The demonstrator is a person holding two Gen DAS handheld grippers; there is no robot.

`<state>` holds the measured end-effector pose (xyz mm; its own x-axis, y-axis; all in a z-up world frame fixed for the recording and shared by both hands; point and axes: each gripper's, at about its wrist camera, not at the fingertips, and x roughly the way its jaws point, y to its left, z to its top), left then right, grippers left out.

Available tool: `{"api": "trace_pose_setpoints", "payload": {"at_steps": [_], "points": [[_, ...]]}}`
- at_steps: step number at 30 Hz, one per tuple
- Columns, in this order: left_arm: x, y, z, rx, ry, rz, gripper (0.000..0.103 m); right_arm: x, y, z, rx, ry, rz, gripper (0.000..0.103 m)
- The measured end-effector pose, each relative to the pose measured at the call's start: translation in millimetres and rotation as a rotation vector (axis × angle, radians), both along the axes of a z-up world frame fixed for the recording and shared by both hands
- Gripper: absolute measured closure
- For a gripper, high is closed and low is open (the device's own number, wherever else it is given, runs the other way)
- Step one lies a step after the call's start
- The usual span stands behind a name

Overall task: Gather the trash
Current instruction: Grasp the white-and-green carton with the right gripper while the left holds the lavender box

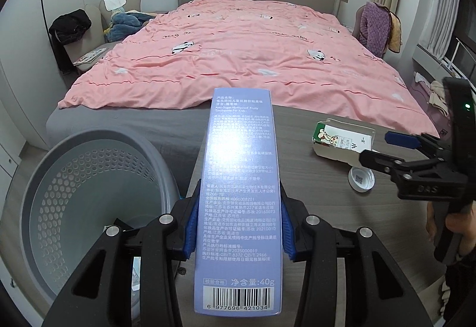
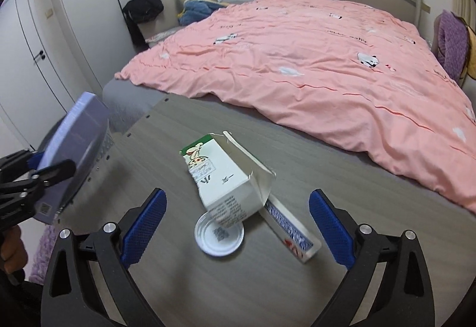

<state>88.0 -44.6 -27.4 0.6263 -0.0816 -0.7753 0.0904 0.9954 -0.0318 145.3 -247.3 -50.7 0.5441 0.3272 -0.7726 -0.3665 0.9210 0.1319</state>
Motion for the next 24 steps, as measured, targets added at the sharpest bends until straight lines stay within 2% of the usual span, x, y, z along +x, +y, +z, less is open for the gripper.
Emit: {"api": "trace_pose_setpoints", "payload": {"at_steps": [9,12,20,24], "points": [[-1.5,4.5,2.1,-0.007,0.002,0.013,0.06,20.9,17.9,-15.7,-0.079,0.052,0.089,0.008],[-0.8,4.9,1.7,-0.009,0.003,0.012,0.06,23.0,21.7,-18.2,-0.091,0.051,0.095,0.013],[-0.8,6.7,1.4,-0.013,0.003,0.019,0.06,22.0,25.7,-17.0,-0.079,0.039,0.087,0.054],[-1.7,7.3,0.2,-0.019,0.005,0.018,0.06,13.6,26.4,-10.6,-0.054,0.016,0.079,0.061]]}}
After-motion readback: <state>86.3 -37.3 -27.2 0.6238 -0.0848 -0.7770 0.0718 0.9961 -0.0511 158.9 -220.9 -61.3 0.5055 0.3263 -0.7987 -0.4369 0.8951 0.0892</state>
